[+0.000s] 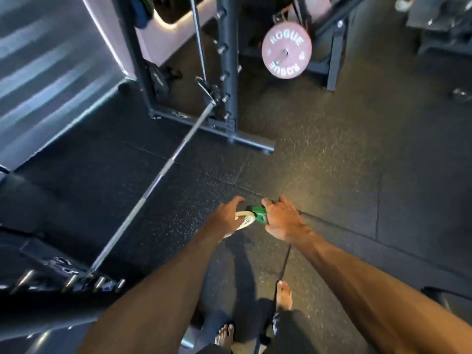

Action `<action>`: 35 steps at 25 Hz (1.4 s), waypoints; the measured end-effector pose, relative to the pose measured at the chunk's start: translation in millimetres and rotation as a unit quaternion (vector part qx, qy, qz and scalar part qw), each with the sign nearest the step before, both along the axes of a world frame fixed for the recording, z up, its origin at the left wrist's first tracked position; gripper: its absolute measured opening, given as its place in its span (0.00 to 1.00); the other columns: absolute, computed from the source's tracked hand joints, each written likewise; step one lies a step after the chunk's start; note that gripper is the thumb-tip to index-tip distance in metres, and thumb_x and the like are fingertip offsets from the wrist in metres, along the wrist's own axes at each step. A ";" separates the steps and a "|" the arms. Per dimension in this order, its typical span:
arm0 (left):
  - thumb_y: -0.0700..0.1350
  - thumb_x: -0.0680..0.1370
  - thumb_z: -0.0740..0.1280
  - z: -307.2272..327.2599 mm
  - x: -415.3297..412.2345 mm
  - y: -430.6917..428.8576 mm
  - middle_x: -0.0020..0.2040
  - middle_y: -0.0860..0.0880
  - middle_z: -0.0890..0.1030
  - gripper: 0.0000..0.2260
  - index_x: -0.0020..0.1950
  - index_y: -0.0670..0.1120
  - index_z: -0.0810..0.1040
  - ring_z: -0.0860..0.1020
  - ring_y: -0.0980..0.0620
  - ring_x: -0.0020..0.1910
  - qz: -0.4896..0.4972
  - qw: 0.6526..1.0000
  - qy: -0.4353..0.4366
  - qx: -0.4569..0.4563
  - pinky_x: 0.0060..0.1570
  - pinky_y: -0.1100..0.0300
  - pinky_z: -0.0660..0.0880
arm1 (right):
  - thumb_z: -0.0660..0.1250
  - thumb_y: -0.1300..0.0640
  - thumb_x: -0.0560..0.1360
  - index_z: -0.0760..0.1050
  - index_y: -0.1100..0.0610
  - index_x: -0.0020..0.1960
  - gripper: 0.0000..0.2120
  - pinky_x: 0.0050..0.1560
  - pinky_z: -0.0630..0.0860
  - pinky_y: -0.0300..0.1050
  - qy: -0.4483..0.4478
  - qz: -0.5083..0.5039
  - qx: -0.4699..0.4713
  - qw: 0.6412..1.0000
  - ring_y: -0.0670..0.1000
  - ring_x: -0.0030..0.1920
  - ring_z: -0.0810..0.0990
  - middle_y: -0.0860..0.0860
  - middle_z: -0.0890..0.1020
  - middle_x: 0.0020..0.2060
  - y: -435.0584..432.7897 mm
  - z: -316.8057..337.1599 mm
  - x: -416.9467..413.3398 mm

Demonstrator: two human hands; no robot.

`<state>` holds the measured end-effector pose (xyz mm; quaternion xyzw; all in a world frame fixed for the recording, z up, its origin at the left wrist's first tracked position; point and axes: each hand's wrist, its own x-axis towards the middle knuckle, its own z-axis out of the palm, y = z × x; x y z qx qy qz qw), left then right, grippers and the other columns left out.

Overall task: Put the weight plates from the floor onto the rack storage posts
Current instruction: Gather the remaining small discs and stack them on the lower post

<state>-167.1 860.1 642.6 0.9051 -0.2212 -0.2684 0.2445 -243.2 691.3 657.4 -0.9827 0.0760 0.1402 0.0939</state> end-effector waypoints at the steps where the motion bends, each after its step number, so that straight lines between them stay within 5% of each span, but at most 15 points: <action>1: 0.49 0.76 0.69 9.5 0.9 11.3 0.61 0.42 0.78 0.24 0.72 0.55 0.67 0.76 0.41 0.60 0.008 1.000 0.002 0.011 0.59 0.48 0.75 | 0.64 0.55 0.76 0.67 0.54 0.63 0.17 0.56 0.68 0.53 -0.013 0.019 0.010 1.000 0.58 0.59 0.71 0.56 0.83 0.52 11.3 8.0 5.2; 8: 0.47 0.75 0.71 26.4 -2.3 84.1 0.59 0.48 0.80 0.18 0.64 0.54 0.75 0.80 0.48 0.56 0.107 0.994 0.030 0.019 0.55 0.55 0.75 | 0.65 0.59 0.77 0.70 0.55 0.63 0.15 0.57 0.69 0.52 -0.028 0.182 0.022 0.983 0.57 0.58 0.72 0.57 0.81 0.51 67.1 27.0 38.7; 15: 0.45 0.72 0.72 9.7 -63.4 183.4 0.56 0.45 0.83 0.14 0.58 0.46 0.82 0.80 0.46 0.57 0.286 0.955 0.060 0.049 0.55 0.54 0.76 | 0.65 0.56 0.77 0.72 0.54 0.66 0.17 0.64 0.68 0.54 0.055 0.417 0.023 0.907 0.61 0.66 0.72 0.60 0.78 0.61 168.3 18.6 67.6; 21: 0.46 0.72 0.72 24.7 -178.4 297.0 0.58 0.47 0.82 0.17 0.61 0.49 0.81 0.80 0.48 0.58 0.503 0.860 0.078 0.048 0.54 0.60 0.72 | 0.63 0.51 0.79 0.71 0.54 0.61 0.13 0.53 0.72 0.51 0.105 0.585 0.054 0.802 0.63 0.59 0.74 0.60 0.74 0.54 318.7 32.4 28.9; 29: 0.44 0.71 0.73 40.6 -371.9 447.4 0.55 0.44 0.84 0.18 0.61 0.49 0.81 0.82 0.46 0.54 0.683 0.725 0.086 0.031 0.52 0.58 0.76 | 0.62 0.52 0.78 0.69 0.53 0.56 0.09 0.51 0.70 0.52 0.158 0.734 0.019 0.660 0.62 0.55 0.76 0.58 0.74 0.51 543.1 42.9 -117.5; 32: 0.43 0.72 0.71 40.3 -438.3 510.9 0.52 0.46 0.84 0.17 0.61 0.50 0.81 0.82 0.50 0.45 0.730 0.676 0.105 0.003 0.44 0.59 0.79 | 0.61 0.52 0.80 0.69 0.54 0.56 0.08 0.51 0.71 0.54 0.184 0.739 0.021 0.648 0.62 0.53 0.76 0.57 0.73 0.51 620.8 44.1 -175.4; 35: 0.42 0.74 0.70 38.3 -485.4 572.4 0.51 0.44 0.85 0.13 0.58 0.46 0.82 0.83 0.48 0.48 0.752 0.652 0.099 0.002 0.41 0.59 0.77 | 0.62 0.51 0.80 0.69 0.54 0.58 0.09 0.55 0.73 0.55 0.193 0.725 0.032 0.660 0.62 0.54 0.76 0.56 0.72 0.50 686.9 41.9 -215.3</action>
